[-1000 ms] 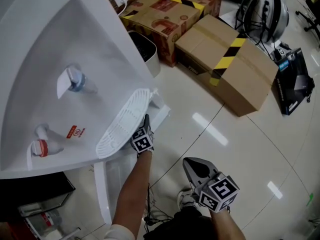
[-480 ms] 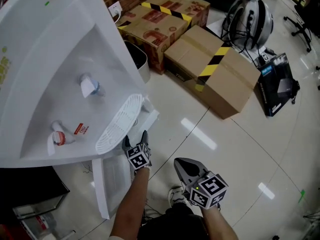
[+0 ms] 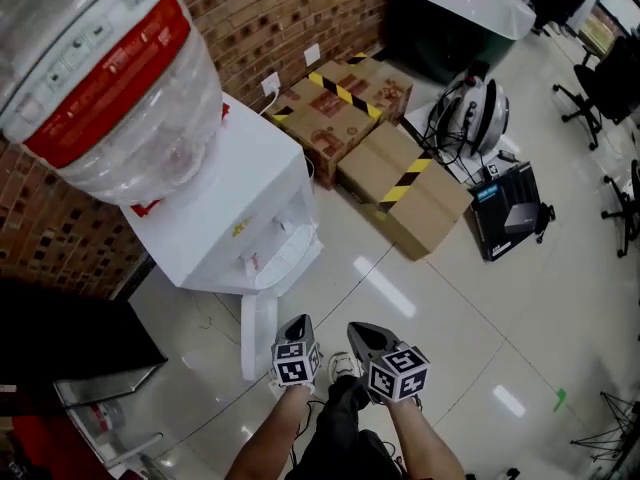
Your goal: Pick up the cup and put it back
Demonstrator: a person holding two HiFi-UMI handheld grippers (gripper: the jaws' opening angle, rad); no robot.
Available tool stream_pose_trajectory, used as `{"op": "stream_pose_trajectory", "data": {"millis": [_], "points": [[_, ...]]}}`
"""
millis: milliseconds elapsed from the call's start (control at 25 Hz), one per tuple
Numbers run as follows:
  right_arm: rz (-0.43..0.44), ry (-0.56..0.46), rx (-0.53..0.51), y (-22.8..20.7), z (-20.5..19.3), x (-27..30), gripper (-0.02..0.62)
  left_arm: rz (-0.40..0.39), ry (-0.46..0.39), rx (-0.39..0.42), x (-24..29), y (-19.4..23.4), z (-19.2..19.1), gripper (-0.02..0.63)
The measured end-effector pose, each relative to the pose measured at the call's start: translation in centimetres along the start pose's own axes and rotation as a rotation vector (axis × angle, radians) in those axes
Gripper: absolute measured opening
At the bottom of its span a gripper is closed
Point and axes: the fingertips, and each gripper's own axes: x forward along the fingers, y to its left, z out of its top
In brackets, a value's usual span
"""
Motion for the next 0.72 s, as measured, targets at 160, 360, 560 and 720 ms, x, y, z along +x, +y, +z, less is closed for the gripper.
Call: {"op": "stream_pose_trajectory", "data": {"millis": [160,360,560,720], "points": [[-0.007,0.057,0.028,4.7,2.3,-6.3,0.004,-0.101,0.025,-0.02,-11.0,-5.8,3.4,0.0],[-0.037,0.051,0.008,9.8,3.7,-14.0,0.005,-0.169,0.009,-0.023,-20.8,-9.9,5.4,0.0],[-0.058,0.036,-0.113,13.3,3.8,-20.1,0.006,-0.188,-0.084,0.031,-28.4,-12.1,7.9,0.0],[-0.105,-0.016,-0.174,16.6,3.8,-24.5,0.006,-0.16,-0.137,0.052,-34.6,-11.8,8.1,0.0]]}}
